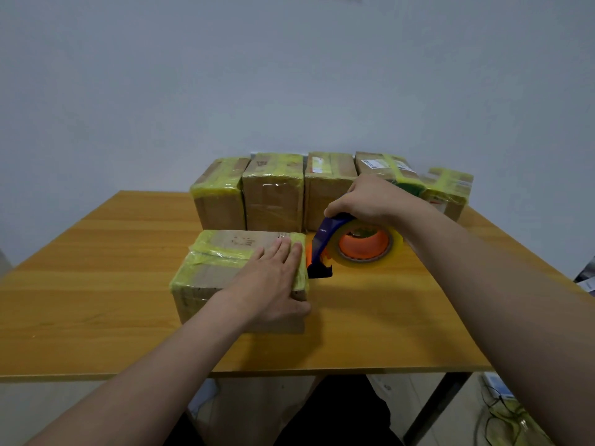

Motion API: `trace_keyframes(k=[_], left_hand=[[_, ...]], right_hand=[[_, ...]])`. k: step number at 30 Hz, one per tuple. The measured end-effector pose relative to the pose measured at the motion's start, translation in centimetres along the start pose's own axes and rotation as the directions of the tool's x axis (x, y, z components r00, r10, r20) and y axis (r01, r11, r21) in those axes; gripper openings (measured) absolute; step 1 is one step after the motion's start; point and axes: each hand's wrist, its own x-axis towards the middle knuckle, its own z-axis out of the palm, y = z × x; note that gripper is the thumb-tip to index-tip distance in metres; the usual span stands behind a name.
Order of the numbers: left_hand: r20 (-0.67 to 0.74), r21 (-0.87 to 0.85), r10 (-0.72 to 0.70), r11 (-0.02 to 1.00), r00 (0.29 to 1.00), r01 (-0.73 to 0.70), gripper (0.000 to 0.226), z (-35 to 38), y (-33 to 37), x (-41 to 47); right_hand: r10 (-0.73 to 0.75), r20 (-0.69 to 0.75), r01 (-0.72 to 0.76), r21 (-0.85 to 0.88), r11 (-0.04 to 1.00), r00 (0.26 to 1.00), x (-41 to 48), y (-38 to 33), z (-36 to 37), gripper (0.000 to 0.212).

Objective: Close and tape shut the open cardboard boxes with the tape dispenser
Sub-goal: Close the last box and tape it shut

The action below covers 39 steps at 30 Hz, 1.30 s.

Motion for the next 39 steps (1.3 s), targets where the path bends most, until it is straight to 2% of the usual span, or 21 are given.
trace_keyframes(k=[3, 6, 11, 14, 17, 21, 24, 28, 34, 39], left_hand=[[-0.008, -0.004, 0.002, 1.000, 1.000, -0.002, 0.112, 0.1, -0.1, -0.1], [-0.023, -0.015, -0.004, 1.000, 1.000, 0.004, 0.115, 0.1, -0.1, -0.2], [-0.007, -0.007, 0.026, 1.000, 1.000, -0.026, 0.118, -1.1, -0.1, -0.2], [-0.037, 0.106, 0.109, 0.989, 0.993, -0.105, 0.106, -2.2, -0.4, 0.4], [-0.117, 0.126, 0.221, 0.970, 0.968, -0.206, 0.089, -2.9, -0.9, 1.1], [-0.112, 0.075, 0.305, 0.952, 0.946, -0.298, 0.064, -2.5, -1.3, 1.7], [-0.120, 0.027, 0.300, 0.954, 0.946, -0.299, 0.053, -2.1, -1.2, 2.1], [-0.137, 0.012, 0.272, 0.962, 0.952, -0.273, 0.051, -2.0, -0.9, 2.4], [-0.137, 0.065, 0.265, 0.964, 0.954, -0.259, 0.061, -1.8, -1.0, 2.5], [-0.189, 0.013, 0.239, 0.971, 0.953, -0.241, 0.058, -2.2, -0.9, 2.1]], right_hand=[[0.075, 0.018, -0.073, -0.119, 0.990, 0.997, 0.2, 0.7, 2.8, 0.038], [0.097, 0.009, -0.095, -0.082, 0.992, 0.995, 0.5, 1.7, 4.8, 0.036], [0.094, -0.067, -0.099, -0.066, 0.993, 0.993, 0.7, 2.0, 4.1, 0.039], [0.107, -0.121, -0.115, -0.061, 0.992, 0.987, 0.6, 2.5, 3.6, 0.041], [0.141, -0.156, -0.146, -0.021, 0.989, 0.978, 0.5, 3.7, 3.0, 0.042], [0.209, -0.212, -0.191, 0.104, 0.976, 0.955, -0.2, 5.5, 2.7, 0.045], [0.260, -0.282, -0.192, 0.248, 0.950, 0.923, -0.8, 6.0, 3.5, 0.046], [0.274, -0.342, -0.129, 0.391, 0.911, 0.899, -1.2, 5.7, 4.8, 0.051], [0.327, -0.407, -0.082, 0.514, 0.854, 0.853, -1.5, 4.7, 5.5, 0.054], [0.356, -0.424, -0.024, 0.613, 0.789, 0.833, -2.0, 3.8, 6.3, 0.048]])
